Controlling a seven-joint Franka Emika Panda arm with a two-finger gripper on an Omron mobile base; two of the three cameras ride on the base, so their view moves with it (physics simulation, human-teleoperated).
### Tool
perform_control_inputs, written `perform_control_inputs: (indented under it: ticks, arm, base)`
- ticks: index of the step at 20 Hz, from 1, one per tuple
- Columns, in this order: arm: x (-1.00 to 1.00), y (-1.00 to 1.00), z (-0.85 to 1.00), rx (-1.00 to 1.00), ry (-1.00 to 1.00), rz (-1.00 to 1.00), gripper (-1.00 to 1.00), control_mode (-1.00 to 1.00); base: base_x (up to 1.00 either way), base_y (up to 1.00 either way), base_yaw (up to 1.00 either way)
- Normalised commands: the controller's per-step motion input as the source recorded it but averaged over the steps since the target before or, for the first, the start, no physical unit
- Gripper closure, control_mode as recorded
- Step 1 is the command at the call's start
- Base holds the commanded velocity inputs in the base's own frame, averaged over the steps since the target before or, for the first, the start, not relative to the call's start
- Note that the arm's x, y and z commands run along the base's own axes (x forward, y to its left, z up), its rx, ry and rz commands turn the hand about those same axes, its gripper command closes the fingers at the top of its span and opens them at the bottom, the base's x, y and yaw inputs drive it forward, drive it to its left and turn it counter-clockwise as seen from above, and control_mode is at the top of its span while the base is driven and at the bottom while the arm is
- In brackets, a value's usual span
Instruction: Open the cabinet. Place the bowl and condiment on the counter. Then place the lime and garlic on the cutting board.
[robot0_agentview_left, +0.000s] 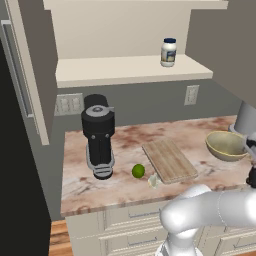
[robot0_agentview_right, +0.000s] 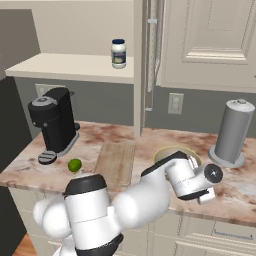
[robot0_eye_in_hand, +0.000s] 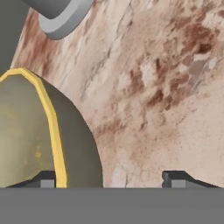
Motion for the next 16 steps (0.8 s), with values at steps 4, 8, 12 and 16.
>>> perform_control_inputs:
  ticks: [4, 8, 12, 16]
  arm:
    - [-0.05, 0.0, 0.23, 0.0, -0.01, 0.02, -1.0, -1.0]
    - [-0.14, 0.0, 0.35, 0.0, -0.02, 0.02, -1.0, -1.0]
    - [-0.24, 0.0, 0.31, 0.0, -0.01, 0.01, -1.0, -1.0]
    - [-0.38, 0.01, 0.32, 0.0, -0.03, 0.02, -1.0, -1.0]
  base:
    - [0.0, 0.0, 0.0]
    - [0.0, 0.0, 0.0]
    - [0.0, 0.0, 0.0]
    - [0.0, 0.0, 0.0]
